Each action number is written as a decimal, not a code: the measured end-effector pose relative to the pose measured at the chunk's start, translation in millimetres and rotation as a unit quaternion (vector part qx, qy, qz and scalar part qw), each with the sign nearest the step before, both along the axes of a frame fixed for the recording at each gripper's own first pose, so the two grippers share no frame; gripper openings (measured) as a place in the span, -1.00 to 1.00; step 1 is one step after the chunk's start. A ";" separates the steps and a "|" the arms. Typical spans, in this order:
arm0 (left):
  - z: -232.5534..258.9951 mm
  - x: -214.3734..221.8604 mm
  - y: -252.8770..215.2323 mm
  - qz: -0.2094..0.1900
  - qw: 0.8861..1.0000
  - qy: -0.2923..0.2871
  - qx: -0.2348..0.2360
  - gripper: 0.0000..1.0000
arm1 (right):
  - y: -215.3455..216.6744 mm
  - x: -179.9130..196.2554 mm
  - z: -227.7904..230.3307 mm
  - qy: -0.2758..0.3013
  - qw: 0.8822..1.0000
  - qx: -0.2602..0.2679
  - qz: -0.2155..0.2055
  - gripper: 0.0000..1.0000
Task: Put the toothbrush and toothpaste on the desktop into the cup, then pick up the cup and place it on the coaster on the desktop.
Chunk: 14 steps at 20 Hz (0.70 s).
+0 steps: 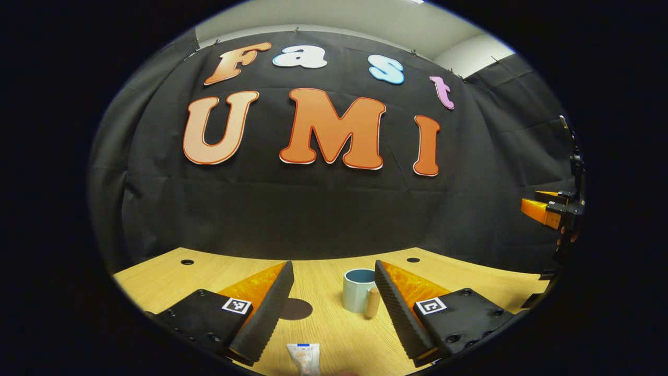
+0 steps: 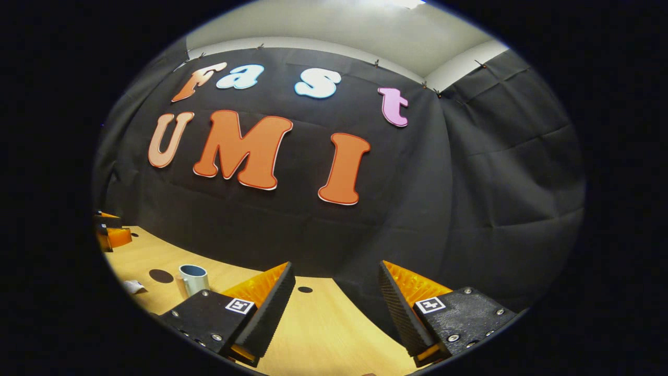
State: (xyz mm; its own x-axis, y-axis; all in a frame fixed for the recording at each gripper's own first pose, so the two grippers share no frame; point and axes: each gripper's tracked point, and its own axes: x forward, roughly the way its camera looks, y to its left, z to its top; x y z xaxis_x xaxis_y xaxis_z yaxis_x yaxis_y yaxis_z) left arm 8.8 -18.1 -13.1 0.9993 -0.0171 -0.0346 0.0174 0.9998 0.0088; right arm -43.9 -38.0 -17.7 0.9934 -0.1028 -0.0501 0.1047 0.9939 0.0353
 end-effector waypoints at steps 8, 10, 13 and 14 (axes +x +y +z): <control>3.7 -18.1 28.5 0.028 0.999 0.023 0.013 0.96 | 107.2 -5.1 -14.6 0.060 0.991 0.030 0.113 0.93; -10.4 -22.7 31.8 0.025 0.998 0.058 0.000 0.96 | 126.5 -10.1 -16.7 0.074 0.987 0.031 0.137 0.94; -36.4 -30.5 37.8 0.022 0.993 0.115 -0.009 0.96 | 157.9 -16.8 -25.2 0.099 0.979 0.052 0.172 0.93; -47.3 -32.2 37.7 0.017 0.990 0.137 -0.012 0.96 | 172.8 -20.9 -35.2 0.119 0.972 0.062 0.192 0.93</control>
